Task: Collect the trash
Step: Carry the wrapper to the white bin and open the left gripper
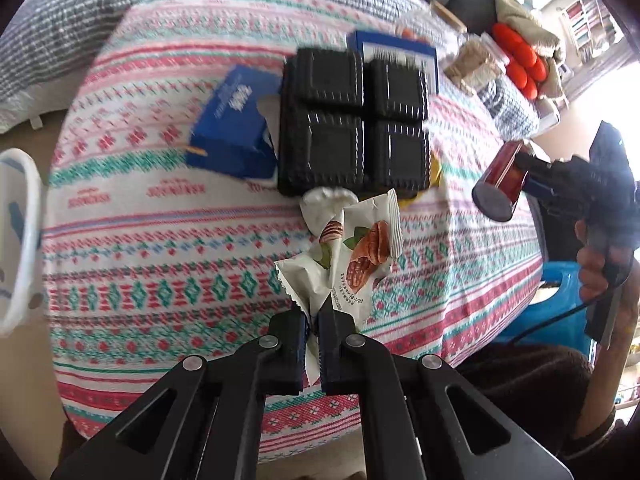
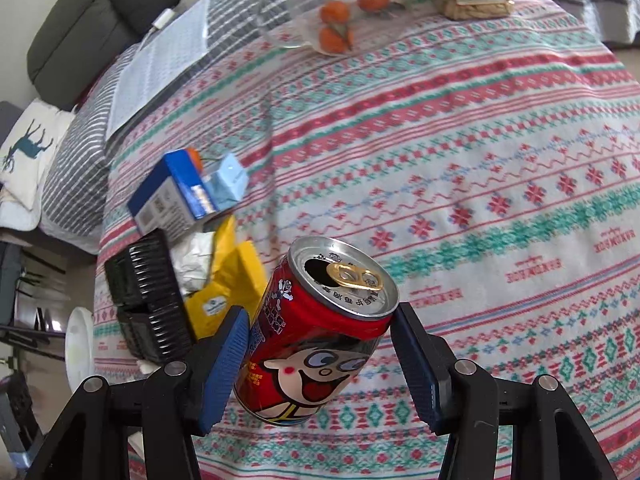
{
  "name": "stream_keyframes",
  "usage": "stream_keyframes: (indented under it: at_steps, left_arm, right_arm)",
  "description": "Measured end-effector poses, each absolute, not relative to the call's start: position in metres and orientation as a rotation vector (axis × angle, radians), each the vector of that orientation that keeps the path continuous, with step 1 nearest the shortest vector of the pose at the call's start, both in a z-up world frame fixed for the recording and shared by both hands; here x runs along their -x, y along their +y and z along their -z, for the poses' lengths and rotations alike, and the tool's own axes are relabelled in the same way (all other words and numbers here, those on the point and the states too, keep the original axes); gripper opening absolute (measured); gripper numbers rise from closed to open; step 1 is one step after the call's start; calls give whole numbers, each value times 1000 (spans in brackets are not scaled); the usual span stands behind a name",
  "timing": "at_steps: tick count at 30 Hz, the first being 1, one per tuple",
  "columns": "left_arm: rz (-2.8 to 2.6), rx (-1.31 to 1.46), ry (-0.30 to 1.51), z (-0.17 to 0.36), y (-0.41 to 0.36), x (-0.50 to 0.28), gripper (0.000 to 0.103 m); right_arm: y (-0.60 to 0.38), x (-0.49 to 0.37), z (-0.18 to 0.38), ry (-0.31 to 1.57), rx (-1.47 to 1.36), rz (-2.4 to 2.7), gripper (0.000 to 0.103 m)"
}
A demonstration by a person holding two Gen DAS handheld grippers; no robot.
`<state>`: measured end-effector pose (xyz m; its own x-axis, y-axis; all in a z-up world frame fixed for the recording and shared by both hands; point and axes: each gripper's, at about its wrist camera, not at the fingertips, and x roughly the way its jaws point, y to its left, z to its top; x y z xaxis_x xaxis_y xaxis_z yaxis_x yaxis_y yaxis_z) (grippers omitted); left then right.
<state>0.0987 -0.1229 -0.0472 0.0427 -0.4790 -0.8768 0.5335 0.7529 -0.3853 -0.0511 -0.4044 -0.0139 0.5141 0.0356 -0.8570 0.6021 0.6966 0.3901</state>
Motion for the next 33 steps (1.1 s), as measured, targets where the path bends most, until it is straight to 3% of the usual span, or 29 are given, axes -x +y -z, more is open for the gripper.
stream_keyframes:
  at_steps: [15, 27, 31, 32, 33]
  left_arm:
    - [360, 85, 1119, 5, 26, -156, 5]
    - [86, 80, 1112, 43, 98, -198, 6]
    - [46, 65, 1115, 53, 102, -207, 18]
    - [36, 61, 1129, 55, 102, -209, 29]
    - [33, 61, 1140, 57, 102, -210, 51]
  right_arm:
    - [-315, -18, -25, 916, -643, 156, 63]
    - [-216, -103, -3, 977, -552, 15, 63]
    - [-191, -125, 8, 988, -536, -7, 63]
    - [-187, -127, 10, 990, -533, -10, 63]
    - [-181, -133, 14, 995, -528, -13, 63]
